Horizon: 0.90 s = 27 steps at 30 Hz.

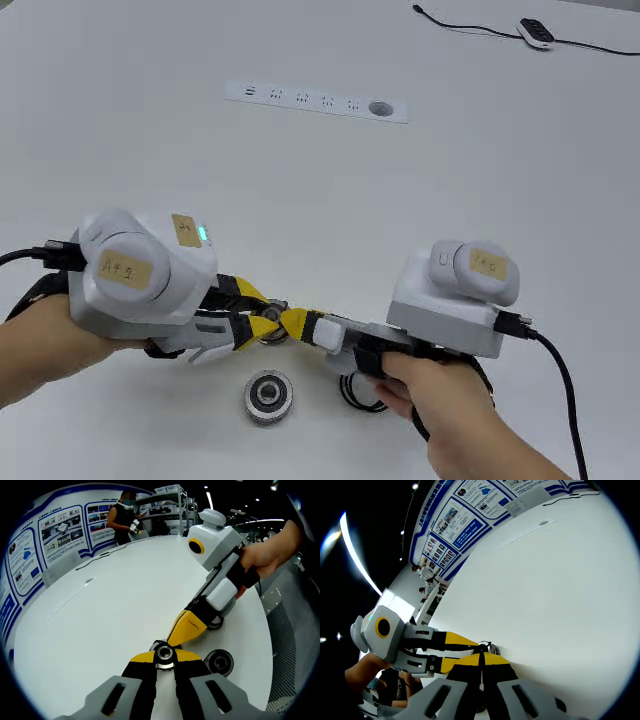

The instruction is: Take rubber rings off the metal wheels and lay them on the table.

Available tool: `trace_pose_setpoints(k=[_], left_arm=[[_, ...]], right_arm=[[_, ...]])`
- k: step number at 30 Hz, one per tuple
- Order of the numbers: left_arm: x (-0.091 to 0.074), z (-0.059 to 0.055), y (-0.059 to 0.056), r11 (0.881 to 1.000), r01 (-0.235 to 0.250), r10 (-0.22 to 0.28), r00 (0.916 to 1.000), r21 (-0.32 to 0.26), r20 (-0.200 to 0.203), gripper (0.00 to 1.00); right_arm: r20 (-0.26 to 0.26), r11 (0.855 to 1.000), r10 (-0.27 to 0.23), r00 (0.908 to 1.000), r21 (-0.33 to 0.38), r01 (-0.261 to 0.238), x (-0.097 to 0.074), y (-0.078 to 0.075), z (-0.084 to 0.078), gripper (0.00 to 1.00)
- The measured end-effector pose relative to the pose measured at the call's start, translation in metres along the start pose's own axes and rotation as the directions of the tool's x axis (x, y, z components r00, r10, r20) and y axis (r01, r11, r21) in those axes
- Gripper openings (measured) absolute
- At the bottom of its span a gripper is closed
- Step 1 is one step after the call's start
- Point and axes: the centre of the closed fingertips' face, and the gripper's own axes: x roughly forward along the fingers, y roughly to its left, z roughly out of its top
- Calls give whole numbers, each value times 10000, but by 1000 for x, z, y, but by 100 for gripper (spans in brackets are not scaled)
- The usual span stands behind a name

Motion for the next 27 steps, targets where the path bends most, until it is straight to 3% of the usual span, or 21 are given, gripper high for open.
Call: trace_pose_setpoints(k=[12,14,15,18,27], left_arm=[[0,0,-1,10000,-14,14,10000,7,9,13],[0,0,-1,10000,-20,20,10000,17,9,13],[0,1,-1,10000,-34,34,10000,14,17,13],[0,1,-1,10000,-36,36,10000,15,26,13],[0,2,0,10000,-70,70,10000,55,21,13]], right_arm=[[-18,9999,148,9999,-47,-148,0,4,0,1],[1,9997,259,9997,11,-259,-1,8,-1,1],[-65,9979,641,9979,25,-641,0,16,-2,1],[3,9989,271,9996,-382,-271,0,15,1,1],[117,9998,62,9999,177,-64,-4,7,3,1]])
